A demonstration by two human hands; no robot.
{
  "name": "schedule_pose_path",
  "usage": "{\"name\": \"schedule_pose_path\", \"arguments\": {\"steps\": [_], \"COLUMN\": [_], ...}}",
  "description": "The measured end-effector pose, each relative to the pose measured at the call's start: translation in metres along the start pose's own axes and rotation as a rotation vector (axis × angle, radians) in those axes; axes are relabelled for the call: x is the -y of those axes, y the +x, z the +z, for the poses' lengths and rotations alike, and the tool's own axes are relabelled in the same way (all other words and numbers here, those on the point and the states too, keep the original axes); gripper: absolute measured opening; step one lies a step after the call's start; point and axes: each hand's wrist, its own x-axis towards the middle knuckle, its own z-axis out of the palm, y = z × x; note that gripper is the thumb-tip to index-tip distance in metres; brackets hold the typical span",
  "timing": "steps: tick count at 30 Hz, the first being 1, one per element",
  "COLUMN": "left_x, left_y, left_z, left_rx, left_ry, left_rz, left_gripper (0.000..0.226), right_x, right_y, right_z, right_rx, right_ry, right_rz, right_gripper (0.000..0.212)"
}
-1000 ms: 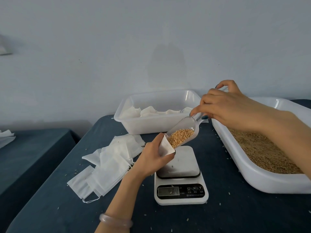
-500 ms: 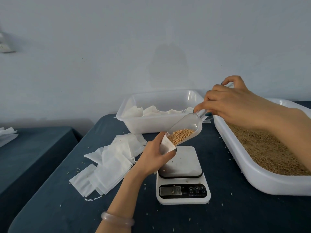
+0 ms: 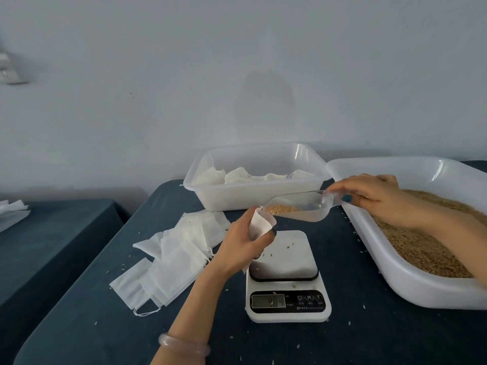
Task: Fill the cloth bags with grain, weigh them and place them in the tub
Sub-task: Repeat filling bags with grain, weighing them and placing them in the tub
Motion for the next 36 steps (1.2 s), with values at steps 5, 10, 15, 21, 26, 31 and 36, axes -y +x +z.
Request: {"name": "schedule_pose_path", "arguments": {"steps": [5,10,15,21,26,31,36], "left_x": [-0.005,-0.007,-0.004,-0.010,-0.029,-0.024,0.004], "left_y": [-0.001,0.001,0.008,0.017,0.033,0.040,0.036], "left_z": [-0.002,-0.007,-0.010,-0.016,0.001,0.028,0.014], "left_rx": [0.034,0.022,-0.132,-0.233,-0.146,0.059,0.137], "left_ry": [-0.175,-0.148,0.138,0.040,-0.005,0.022,0.163], "left_rz": [-0.005,0.089,0.191,0.176,0.203,0.168,0.083], "left_gripper": [0.010,0.033,0.030,0.024,0.041,0.017,0.029], "right_x": [-0.003,-0.021,-0.051,-0.062,-0.056,-0.054,-0.055], "right_y": [-0.009,-0.008,-0.014,-0.022,-0.024,-0.025,-0.026], "right_z": [0.000,-0.005,-0.004,-0.001,0.000,0.001,0.001], "right_rx": [0.025,-0.240,-0.205,0.201,0.304,0.372,0.375], "right_ry": [0.506,0.554,0.257,-0.186,-0.308,-0.342,-0.327], "right_rz": [0.152,0.356,0.654,0.856,0.854,0.824,0.811], "right_gripper": [0.047,0.033,0.024,0.027,0.013,0.023,0.024]}}
